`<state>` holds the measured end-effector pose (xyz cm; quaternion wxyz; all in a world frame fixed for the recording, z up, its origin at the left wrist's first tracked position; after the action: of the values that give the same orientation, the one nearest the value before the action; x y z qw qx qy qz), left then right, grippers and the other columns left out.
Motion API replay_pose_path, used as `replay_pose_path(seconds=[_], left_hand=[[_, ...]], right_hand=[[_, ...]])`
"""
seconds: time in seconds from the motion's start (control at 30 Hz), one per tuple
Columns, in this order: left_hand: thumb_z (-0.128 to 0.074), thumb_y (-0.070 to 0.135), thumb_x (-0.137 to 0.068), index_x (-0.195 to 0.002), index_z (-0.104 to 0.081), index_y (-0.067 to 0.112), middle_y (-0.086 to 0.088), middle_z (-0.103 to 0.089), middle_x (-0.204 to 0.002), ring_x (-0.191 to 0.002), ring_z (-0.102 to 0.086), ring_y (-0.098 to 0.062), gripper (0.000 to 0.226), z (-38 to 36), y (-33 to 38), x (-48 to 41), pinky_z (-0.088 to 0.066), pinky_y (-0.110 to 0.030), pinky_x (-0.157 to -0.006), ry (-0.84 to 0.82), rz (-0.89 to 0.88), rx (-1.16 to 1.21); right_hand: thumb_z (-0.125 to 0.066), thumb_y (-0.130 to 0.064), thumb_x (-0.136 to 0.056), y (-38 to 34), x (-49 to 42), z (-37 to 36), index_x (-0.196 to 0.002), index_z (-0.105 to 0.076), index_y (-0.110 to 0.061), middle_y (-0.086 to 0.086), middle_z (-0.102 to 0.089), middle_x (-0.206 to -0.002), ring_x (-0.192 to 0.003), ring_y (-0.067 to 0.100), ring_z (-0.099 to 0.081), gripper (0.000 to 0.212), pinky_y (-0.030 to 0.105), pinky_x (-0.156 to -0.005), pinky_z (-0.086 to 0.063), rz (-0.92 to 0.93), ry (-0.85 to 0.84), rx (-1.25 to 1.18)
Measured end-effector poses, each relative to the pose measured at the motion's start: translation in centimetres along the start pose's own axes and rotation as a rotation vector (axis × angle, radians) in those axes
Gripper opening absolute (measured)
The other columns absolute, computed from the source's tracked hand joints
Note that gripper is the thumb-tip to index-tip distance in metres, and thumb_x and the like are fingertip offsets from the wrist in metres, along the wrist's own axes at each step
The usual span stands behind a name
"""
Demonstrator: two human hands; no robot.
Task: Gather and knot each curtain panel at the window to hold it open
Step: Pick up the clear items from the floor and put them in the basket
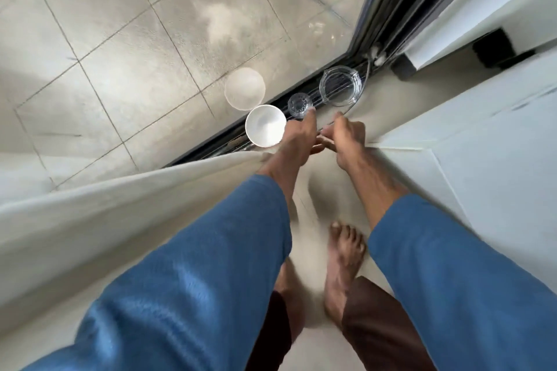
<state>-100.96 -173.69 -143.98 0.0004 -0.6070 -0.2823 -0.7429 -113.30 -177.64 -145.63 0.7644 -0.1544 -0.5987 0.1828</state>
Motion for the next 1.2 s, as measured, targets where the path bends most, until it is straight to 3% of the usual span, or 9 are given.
replay_pose_path(seconds=[0.13,0.27,0.37,0.47,0.57,0.73,1.03,1.13,1.2], left_hand=[[-0.041,0.047,-0.101,-0.112,-0.056,0.001,-0.012,-0.067,-0.081,-0.061,-0.064,-0.022,0.049,-0.7,-0.3,-3.5,-0.059,-0.033,-0.060,0.080,0.074,0.120],[-0.034,0.020,-0.103,-0.098,-0.053,0.001,-0.014,-0.068,-0.082,-0.051,-0.059,-0.022,0.028,-0.3,-0.9,-5.3,-0.050,-0.022,-0.042,0.156,0.157,0.261],[-0.038,0.008,-0.099,-0.091,-0.061,-0.004,-0.010,-0.068,-0.074,-0.046,-0.059,-0.019,0.027,-0.2,-0.8,-6.8,-0.050,-0.022,-0.041,0.173,0.190,0.311],[-0.042,0.006,-0.098,-0.075,-0.062,0.001,-0.006,-0.064,-0.057,-0.048,-0.054,-0.018,0.031,-0.3,-0.4,-7.6,-0.056,-0.029,-0.061,0.165,0.198,0.317],[-0.045,0.007,-0.100,-0.076,-0.057,0.001,-0.007,-0.062,-0.062,-0.043,-0.049,-0.015,0.027,0.2,-0.2,-6.0,-0.048,-0.022,-0.042,0.173,0.198,0.325],[-0.040,0.006,-0.101,-0.102,-0.057,0.000,-0.010,-0.056,-0.067,-0.040,-0.046,-0.011,0.018,1.7,-1.6,1.9,-0.040,-0.017,-0.036,0.122,0.216,0.415],[-0.035,0.002,-0.101,-0.099,-0.060,-0.002,-0.006,-0.061,-0.063,-0.046,-0.052,-0.010,0.025,7.1,-3.4,26.1,-0.045,-0.016,-0.043,0.147,0.283,0.490],[-0.036,0.001,-0.100,-0.090,-0.060,-0.003,-0.008,-0.060,-0.058,-0.044,-0.053,-0.013,0.026,7.8,-2.4,34.0,-0.048,-0.019,-0.044,0.160,0.294,0.430],[-0.037,0.000,-0.098,-0.087,-0.060,-0.004,-0.007,-0.059,-0.054,-0.041,-0.052,-0.013,0.026,7.9,-1.6,39.2,-0.048,-0.020,-0.042,0.150,0.286,0.393]], right_hand=[[-0.057,-0.038,-0.100,-0.2,-4.4,-1.1,-0.076,-0.057,-0.005,0.007,-0.062,-0.070,-0.062,0.017,-0.060,0.040,0.033,-0.073,-0.057,-0.087,0.093,-0.132],[-0.058,-0.034,-0.101,0.5,-6.6,-3.3,-0.087,-0.060,-0.004,0.008,-0.067,-0.075,-0.063,0.017,-0.064,0.033,0.025,-0.054,-0.054,-0.129,0.023,-0.260],[-0.061,-0.024,-0.099,0.4,-8.4,-3.9,-0.085,-0.062,-0.007,0.008,-0.072,-0.077,-0.061,0.014,-0.069,0.022,0.021,-0.045,-0.052,-0.118,0.018,-0.330],[-0.064,-0.017,-0.095,0.3,-9.1,-3.7,-0.077,-0.067,-0.006,0.006,-0.072,-0.071,-0.050,0.008,-0.066,0.022,0.020,-0.045,-0.050,-0.100,0.042,-0.293],[-0.064,-0.015,-0.094,0.9,-7.7,-3.4,-0.070,-0.067,-0.003,0.007,-0.071,-0.063,-0.048,0.014,-0.062,0.027,0.026,-0.055,-0.053,-0.107,0.025,-0.285],[-0.059,-0.016,-0.100,2.1,0.6,-2.1,-0.094,-0.068,0.005,0.009,-0.065,-0.064,-0.049,0.015,-0.059,0.023,0.026,-0.052,-0.054,-0.186,-0.105,-0.368],[-0.067,-0.016,-0.095,2.4,21.0,4.9,-0.072,-0.069,-0.004,0.012,-0.067,-0.068,-0.051,0.016,-0.056,0.025,0.022,-0.045,-0.045,-0.294,-0.072,-0.289],[-0.069,-0.031,-0.091,1.4,28.4,10.2,-0.068,-0.069,-0.010,0.007,-0.068,-0.066,-0.056,0.019,-0.058,0.031,0.028,-0.052,-0.050,-0.267,-0.058,-0.187],[-0.071,-0.047,-0.083,1.0,32.5,14.0,-0.063,-0.071,-0.013,0.004,-0.069,-0.065,-0.062,0.024,-0.064,0.040,0.040,-0.070,-0.059,-0.227,-0.034,-0.098]])
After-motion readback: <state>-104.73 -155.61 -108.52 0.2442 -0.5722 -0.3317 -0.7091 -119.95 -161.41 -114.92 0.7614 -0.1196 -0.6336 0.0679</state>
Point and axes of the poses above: each hand's wrist, its own x-axis away from the middle knuckle, its own z-axis out of the back of the hand, y = z × x, the point moved 8 cm from there along -x, towards the middle knuckle
